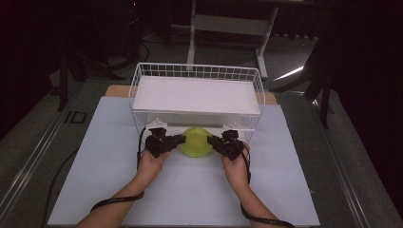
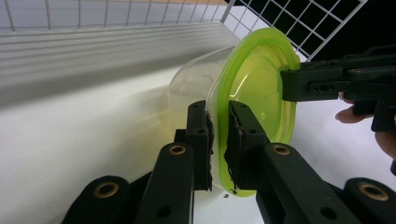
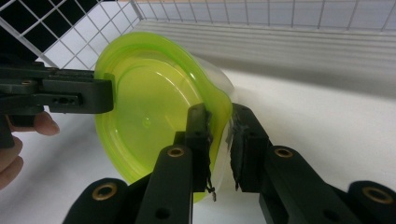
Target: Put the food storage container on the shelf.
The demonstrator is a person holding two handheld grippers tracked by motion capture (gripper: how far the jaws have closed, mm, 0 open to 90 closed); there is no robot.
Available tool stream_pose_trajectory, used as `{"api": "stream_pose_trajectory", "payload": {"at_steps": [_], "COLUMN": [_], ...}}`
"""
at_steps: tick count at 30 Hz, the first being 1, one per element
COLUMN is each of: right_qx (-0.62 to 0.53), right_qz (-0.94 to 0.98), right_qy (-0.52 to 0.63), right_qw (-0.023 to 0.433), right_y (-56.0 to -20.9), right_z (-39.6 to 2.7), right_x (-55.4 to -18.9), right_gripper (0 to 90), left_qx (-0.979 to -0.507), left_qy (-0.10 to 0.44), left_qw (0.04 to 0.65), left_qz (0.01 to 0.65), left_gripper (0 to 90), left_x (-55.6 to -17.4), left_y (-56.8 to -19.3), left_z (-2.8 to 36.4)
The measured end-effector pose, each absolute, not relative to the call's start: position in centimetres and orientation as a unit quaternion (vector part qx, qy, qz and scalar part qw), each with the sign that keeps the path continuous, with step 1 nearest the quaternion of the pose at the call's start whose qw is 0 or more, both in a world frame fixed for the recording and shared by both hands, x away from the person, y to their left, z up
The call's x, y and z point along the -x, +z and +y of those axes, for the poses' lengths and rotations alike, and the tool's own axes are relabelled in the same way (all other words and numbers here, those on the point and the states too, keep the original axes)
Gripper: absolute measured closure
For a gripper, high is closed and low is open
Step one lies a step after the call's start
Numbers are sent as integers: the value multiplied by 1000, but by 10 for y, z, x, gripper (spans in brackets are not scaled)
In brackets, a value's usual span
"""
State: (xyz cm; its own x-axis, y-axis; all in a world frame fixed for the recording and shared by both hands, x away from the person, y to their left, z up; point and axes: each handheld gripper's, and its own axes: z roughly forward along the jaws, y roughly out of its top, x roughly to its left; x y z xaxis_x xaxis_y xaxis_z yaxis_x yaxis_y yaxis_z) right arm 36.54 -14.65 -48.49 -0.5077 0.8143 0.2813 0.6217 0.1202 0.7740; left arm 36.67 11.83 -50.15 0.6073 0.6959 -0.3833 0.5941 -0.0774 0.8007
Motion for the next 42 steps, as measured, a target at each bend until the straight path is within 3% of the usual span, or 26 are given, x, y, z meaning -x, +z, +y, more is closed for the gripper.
{"api": "stream_pose_trajectory", "payload": {"at_steps": [8, 17, 24, 25, 26, 30, 35, 42], "right_qx": [-478, -501, -508, -505, -505, -504, -473, -463], "right_qz": [740, 710, 706, 708, 711, 713, 720, 720], "right_qy": [451, 463, 457, 455, 452, 446, 448, 470], "right_qw": [144, 172, 186, 190, 190, 199, 238, 215], "right_y": [-483, -488, -489, -489, -489, -491, -488, -478], "right_z": [-140, -142, -135, -134, -134, -133, -129, -128], "right_x": [-370, -379, -385, -386, -388, -390, -381, -365], "right_gripper": [742, 580, 563, 559, 554, 531, 516, 555], "left_qx": [-725, -708, -699, -721, -704, -692, -694, -693], "left_qy": [59, 63, 76, 82, 80, 74, 71, 68], "left_qw": [519, 529, 527, 535, 529, 524, 540, 544], "left_qz": [449, 463, 478, 433, 467, 491, 470, 468], "left_gripper": [773, 748, 693, 684, 675, 637, 587, 560], "left_x": [-374, -382, -388, -394, -391, -391, -393, -379], "left_y": [-501, -504, -506, -508, -507, -506, -505, -502], "left_z": [117, 119, 119, 123, 120, 118, 122, 122]}}
